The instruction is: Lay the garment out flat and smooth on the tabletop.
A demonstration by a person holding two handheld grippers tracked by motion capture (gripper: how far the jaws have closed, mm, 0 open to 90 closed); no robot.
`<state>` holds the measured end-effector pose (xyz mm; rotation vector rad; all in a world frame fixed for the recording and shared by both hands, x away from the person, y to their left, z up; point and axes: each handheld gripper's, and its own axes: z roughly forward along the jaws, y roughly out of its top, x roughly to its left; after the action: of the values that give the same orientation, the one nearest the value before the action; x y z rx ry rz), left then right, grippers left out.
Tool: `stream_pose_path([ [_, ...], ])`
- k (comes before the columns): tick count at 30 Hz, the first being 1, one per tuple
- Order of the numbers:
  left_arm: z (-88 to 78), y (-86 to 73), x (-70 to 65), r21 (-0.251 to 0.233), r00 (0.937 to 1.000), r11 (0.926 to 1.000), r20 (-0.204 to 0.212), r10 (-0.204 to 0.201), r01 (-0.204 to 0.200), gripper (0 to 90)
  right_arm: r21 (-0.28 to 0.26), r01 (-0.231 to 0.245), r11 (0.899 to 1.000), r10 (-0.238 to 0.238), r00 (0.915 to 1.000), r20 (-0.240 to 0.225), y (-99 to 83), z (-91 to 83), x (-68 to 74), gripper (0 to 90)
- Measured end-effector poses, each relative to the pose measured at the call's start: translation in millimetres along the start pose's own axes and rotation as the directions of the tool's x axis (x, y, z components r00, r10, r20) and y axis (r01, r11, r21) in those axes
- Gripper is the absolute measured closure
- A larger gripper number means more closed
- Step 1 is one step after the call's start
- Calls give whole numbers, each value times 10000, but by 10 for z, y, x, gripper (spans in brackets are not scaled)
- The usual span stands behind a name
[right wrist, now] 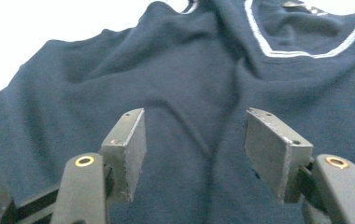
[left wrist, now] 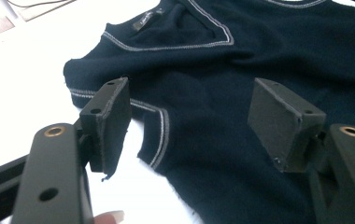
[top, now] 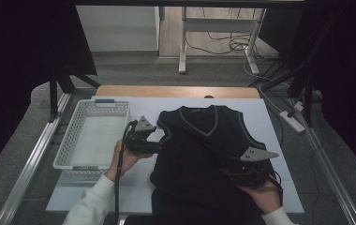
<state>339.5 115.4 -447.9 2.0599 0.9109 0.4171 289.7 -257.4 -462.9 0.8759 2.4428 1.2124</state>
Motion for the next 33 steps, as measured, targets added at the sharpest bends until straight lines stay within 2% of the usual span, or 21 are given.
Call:
stream_pose_path([
  [5, -41, -20, -8, -67, 10000, 10000, -19, -10, 10, 305, 316, 472, 9984, -458, 9979, -461, -16, 51, 212, 385],
  [11, -38, -38, -23, -37, 10000, 10000, -11, 30, -30, 303, 755, 951, 9926, -858, 9893, -1183, -70, 164, 459, 381],
  [13, -40, -41, -27, -22, 10000, 10000, -19, 52, -52, 300, 999, 1103, 9889, -955, 9852, -1422, -103, 220, 545, 378],
  [16, -54, -49, -29, -32, 10000, 10000, -46, 44, -44, 299, 1569, 1585, 9748, -1346, 9791, -1527, -168, 289, 650, 373],
  [19, -69, -59, -20, -41, 10000, 10000, -65, 20, -20, 297, 1877, 1621, 9688, -1334, 9786, -1568, -243, 296, 666, 373],
  [24, -77, -63, -11, -75, 10000, 10000, -53, -25, 25, 297, 2003, 1489, 9683, -1206, 9818, -1468, -318, 235, 650, 381],
  [27, -83, -62, -14, -85, 10000, 10000, -61, -16, 16, 297, 2386, 1773, 9548, -1486, 9798, -1336, -370, 250, 660, 424],
  [30, -89, -65, -13, -88, 10000, 10000, -62, -27, 26, 295, 2690, 1947, 9433, -1606, 9765, -1439, -418, 296, 660, 558],
  [33, -96, -68, -8, -103, 10000, 9999, -53, -43, 42, 295, 2656, 2064, 9417, -1768, 9755, -1310, -410, 297, 675, 742],
])
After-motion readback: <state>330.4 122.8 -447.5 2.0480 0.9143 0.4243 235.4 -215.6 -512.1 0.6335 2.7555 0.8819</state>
